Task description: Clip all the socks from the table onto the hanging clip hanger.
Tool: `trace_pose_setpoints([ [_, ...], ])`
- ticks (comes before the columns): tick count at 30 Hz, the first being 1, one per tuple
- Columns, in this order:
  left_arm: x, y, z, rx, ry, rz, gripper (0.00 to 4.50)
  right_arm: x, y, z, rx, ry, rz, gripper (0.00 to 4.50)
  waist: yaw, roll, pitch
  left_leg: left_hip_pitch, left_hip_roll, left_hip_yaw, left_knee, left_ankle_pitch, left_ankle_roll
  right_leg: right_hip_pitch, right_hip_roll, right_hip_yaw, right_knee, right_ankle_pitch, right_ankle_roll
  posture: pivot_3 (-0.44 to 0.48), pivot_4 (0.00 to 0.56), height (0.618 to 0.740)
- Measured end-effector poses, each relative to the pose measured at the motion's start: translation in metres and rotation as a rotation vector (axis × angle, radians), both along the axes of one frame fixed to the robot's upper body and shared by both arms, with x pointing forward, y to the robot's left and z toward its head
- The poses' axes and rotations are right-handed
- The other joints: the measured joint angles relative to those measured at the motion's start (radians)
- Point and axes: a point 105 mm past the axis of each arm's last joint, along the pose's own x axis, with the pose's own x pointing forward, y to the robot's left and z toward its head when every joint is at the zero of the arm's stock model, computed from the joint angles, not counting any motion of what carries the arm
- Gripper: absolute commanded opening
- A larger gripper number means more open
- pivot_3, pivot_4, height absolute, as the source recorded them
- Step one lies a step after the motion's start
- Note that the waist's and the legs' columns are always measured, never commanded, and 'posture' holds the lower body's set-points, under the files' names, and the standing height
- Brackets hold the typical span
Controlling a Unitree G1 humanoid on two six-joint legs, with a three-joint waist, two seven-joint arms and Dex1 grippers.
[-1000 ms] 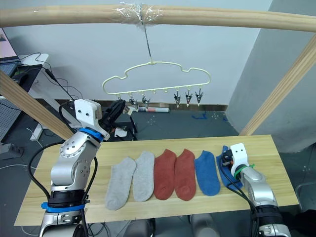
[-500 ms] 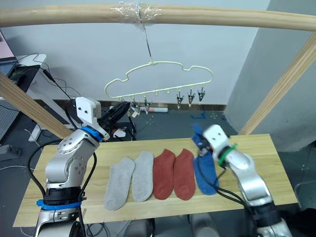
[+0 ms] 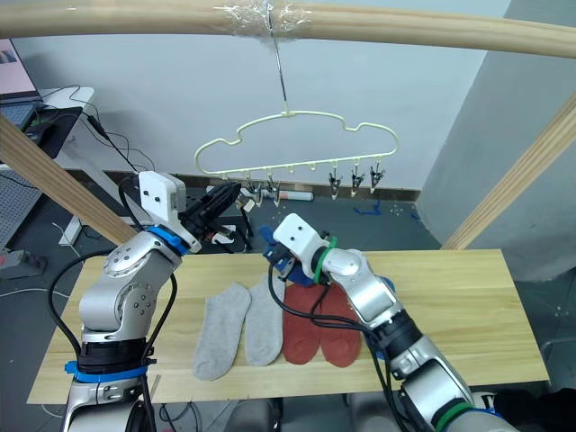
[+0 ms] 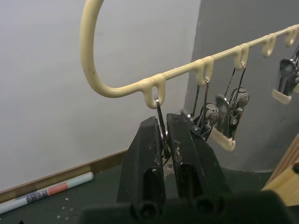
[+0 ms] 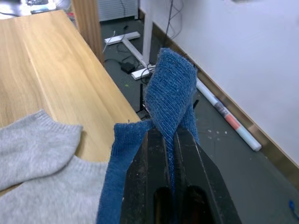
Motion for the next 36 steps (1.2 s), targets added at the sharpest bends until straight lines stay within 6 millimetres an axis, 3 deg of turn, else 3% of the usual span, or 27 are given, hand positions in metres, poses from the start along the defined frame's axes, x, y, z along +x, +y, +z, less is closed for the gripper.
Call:
trace_pose_setpoints([
  [4,-0.001,0.001,-0.002,0.001,0.004,0.001,0.00,0.003,0.008,0.020,0.036,-0.048,0.025,0.04,0.001,0.000,0.000,0.001,0.000,-0.001,0.001,-0.001,0.001,0.000,0.000,-0.001,0.004,0.000,0.000,-0.051,0.200,0.740],
  [11,-0.003,0.001,-0.004,-0.002,0.009,0.003,0.00,0.004,0.004,0.023,0.057,-0.037,0.025,0.04,0.001,0.000,0.000,0.002,0.000,-0.002,0.001,0.000,0.001,0.000,0.000,-0.002,0.008,0.000,0.000,-0.049,0.197,0.740],
  [21,-0.006,-0.001,-0.006,-0.019,0.026,-0.009,0.00,-0.006,0.021,0.031,0.130,-0.014,0.074,0.04,0.001,0.000,0.000,0.001,0.000,-0.003,0.002,0.000,0.000,0.000,0.000,-0.003,0.008,0.000,0.000,-0.048,0.196,0.740],
  [29,-0.005,0.005,-0.009,-0.047,0.051,0.015,2.29,-0.006,0.022,0.032,0.135,-0.016,0.076,0.00,0.001,0.000,0.000,0.001,0.000,-0.004,0.002,0.001,-0.001,0.000,0.000,-0.004,0.009,0.000,0.000,-0.048,0.196,0.740],
  [36,-0.012,0.012,-0.016,-0.098,0.107,-0.003,2.29,-0.007,0.023,0.033,0.139,-0.017,0.078,0.00,0.001,0.000,0.000,0.001,0.000,-0.007,0.002,0.001,-0.001,0.000,0.000,-0.008,0.010,0.000,-0.001,-0.046,0.194,0.740],
])
